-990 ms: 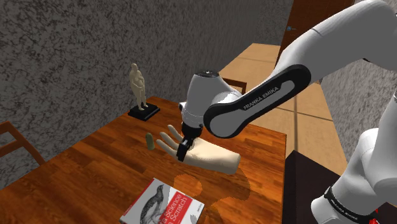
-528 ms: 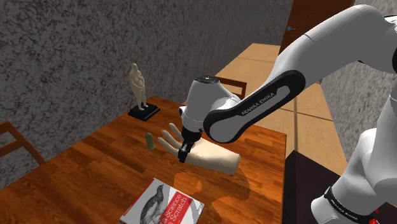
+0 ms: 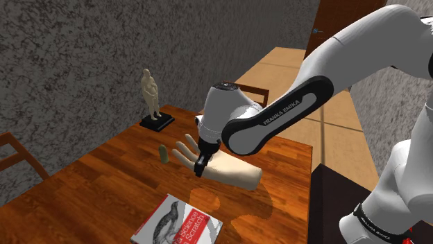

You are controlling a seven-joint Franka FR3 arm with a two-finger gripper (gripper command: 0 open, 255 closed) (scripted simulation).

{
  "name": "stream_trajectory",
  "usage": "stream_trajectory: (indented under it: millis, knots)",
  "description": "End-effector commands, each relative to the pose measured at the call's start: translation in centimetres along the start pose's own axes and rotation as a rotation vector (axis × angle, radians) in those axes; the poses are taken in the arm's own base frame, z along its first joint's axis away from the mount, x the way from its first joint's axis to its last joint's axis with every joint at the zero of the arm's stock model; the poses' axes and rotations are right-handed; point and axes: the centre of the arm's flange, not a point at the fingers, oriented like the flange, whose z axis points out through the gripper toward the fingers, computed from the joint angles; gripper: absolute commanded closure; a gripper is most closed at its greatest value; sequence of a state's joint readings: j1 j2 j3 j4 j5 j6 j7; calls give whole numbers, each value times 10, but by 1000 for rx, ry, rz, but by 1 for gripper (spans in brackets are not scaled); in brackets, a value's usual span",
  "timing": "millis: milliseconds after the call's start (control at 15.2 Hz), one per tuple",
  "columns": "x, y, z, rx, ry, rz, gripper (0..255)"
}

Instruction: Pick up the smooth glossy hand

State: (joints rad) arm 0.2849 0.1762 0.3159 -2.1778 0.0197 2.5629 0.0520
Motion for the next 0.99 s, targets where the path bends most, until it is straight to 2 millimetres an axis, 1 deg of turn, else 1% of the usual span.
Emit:
stream_trajectory:
  millis: [0,858,924]
  knots:
    - [1,0,-7,0,-3,2,255]
    - [15,-5,-74,0,-3,2,255]
    - [16,-5,-75,0,-3,2,255]
